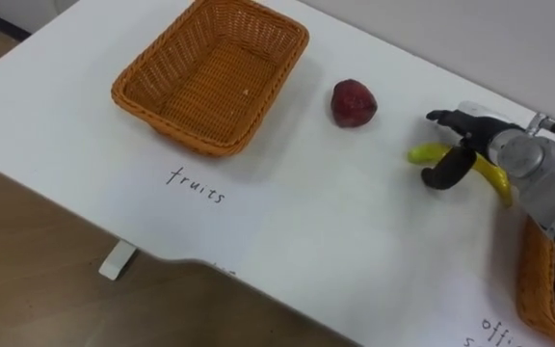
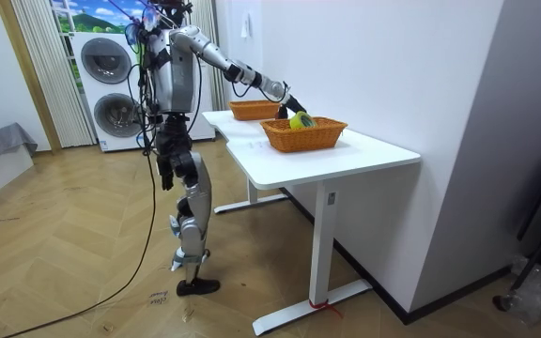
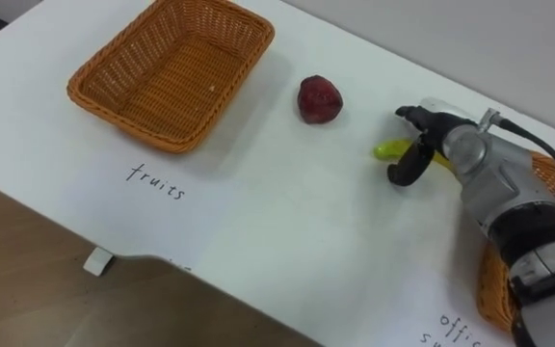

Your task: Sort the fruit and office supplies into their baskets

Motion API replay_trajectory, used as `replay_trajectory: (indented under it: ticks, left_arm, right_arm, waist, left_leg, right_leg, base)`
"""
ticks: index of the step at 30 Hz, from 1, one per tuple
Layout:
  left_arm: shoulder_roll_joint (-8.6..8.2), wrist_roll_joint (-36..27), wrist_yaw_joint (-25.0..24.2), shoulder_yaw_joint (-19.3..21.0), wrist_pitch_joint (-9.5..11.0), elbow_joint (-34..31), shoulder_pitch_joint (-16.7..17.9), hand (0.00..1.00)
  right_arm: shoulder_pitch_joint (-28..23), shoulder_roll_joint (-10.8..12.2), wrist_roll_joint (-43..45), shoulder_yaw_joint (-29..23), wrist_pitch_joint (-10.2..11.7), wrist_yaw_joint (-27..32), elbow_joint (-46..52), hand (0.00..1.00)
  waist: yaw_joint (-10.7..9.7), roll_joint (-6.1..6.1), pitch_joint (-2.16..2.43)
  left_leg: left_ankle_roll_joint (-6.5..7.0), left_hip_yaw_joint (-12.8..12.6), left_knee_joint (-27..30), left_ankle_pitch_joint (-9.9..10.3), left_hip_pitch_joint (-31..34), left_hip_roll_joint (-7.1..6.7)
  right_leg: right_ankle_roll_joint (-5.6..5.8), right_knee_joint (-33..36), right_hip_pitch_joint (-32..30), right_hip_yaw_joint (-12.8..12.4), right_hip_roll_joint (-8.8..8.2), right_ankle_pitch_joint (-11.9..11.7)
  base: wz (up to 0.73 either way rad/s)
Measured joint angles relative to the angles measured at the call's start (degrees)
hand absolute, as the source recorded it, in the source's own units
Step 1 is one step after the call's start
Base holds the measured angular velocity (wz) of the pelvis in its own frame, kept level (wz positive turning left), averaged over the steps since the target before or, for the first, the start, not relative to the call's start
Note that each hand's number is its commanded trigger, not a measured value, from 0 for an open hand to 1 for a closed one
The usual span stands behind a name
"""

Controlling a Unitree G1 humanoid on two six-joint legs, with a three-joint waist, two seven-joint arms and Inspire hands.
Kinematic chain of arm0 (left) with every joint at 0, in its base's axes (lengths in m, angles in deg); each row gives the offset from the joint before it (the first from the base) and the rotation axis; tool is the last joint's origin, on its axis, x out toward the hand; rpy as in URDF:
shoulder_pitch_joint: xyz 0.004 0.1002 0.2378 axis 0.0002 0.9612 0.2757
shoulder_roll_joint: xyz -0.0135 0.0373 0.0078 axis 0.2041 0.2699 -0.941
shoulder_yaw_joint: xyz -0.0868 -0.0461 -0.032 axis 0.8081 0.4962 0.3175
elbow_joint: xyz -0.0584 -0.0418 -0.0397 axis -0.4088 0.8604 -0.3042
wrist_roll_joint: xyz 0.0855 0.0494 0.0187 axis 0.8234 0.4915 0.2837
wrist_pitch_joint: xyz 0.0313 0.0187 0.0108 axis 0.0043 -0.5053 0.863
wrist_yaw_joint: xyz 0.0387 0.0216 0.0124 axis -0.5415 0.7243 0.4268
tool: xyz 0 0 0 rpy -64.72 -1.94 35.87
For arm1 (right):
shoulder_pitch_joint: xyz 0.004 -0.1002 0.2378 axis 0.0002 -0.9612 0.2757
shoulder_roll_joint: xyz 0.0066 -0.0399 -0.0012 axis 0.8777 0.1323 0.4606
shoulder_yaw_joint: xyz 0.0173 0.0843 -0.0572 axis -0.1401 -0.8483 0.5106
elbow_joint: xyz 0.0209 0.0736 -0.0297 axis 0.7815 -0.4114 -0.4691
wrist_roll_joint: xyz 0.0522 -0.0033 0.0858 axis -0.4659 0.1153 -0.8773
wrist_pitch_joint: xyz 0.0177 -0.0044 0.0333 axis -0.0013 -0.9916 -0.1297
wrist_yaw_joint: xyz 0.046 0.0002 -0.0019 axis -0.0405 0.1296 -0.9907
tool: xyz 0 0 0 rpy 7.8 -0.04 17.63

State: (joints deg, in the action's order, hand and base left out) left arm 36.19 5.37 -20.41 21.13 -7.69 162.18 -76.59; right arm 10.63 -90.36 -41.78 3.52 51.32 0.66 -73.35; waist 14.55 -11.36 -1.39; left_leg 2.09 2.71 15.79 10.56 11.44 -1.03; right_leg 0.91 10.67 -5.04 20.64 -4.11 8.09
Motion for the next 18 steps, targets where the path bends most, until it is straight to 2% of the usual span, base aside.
replay_trajectory:
  ticks: [2,4,5,18]
  left_arm:
    - [0.14,0.03,-0.15,0.01,-0.12,0.12,0.0,0.0]
    - [0.36,0.36,-0.26,-0.02,-0.22,0.2,-0.15,0.0]
    - [0.44,0.59,-0.3,-0.02,-0.22,0.21,-0.23,0.0]
    - [0.83,2.46,-0.39,0.04,-0.16,1.08,-2.26,0.0]
  right_arm:
    - [0.0,0.0,0.01,0.0,0.06,-0.99,-0.06,0.0]
    - [0.01,0.0,0.01,0.0,0.21,-1.56,-0.37,0.58]
    - [0.01,0.0,0.01,0.0,0.22,-1.6,-0.41,1.0]
    - [1.18,-0.75,3.64,-0.04,-0.05,1.16,-1.7,1.0]
  waist:
    - [0.05,0.03,-0.1]
    - [0.05,-0.01,-0.11]
    - [0.05,-0.01,-0.11]
    - [1.6,-0.28,-0.17]
  left_leg:
    - [-0.07,0.04,-0.02,-0.04,0.05,0.09]
    - [-0.13,0.19,-0.02,-0.08,0.09,0.11]
    - [-0.16,0.26,-0.02,-0.09,0.1,0.11]
    - [-0.3,0.53,-0.15,-0.18,-0.05,0.15]
  right_leg:
    - [-0.06,-0.16,-0.02,-0.04,0.14,-0.21]
    - [-0.1,-0.16,-0.03,0.02,0.18,-0.23]
    - [-0.11,-0.16,-0.03,0.01,0.21,-0.24]
    - [-0.17,-0.8,0.16,-0.04,0.41,-0.31]
  base:
    - [0.0]
    - [0.0]
    - [0.04]
    - [0.0]
